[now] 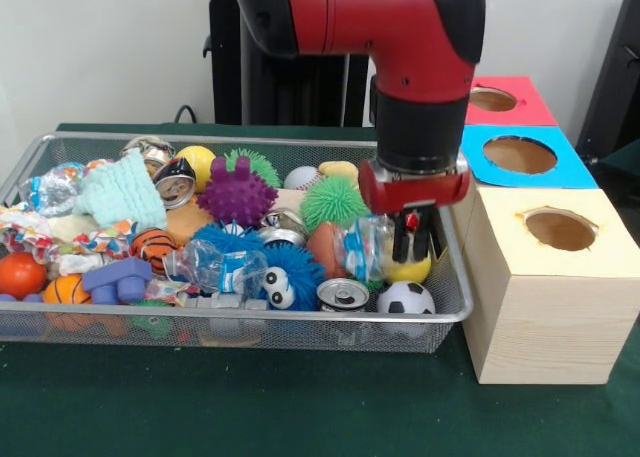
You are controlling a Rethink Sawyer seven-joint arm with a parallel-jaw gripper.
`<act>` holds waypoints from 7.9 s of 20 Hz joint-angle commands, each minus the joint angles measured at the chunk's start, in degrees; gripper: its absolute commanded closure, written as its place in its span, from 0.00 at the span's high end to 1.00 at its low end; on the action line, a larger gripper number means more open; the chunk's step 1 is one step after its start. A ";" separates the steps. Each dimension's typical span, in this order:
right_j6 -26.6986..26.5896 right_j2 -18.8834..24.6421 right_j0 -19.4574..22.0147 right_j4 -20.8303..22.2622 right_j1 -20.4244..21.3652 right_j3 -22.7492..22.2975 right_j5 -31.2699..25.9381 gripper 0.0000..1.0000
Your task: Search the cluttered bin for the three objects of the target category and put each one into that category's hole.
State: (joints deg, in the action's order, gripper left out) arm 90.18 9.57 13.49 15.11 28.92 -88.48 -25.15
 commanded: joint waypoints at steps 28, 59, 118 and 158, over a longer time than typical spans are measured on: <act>2.96 5.00 -0.43 -5.51 17.27 -12.29 -18.73 0.00; 2.32 4.64 0.23 -4.86 9.82 -10.81 -7.25 0.00; 0.00 5.31 0.51 -0.40 -4.41 2.88 0.00 1.00; 0.19 5.68 2.11 1.86 -10.33 8.53 2.63 0.00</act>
State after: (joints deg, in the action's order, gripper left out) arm 90.18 11.66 13.51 12.29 26.05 -83.09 -33.06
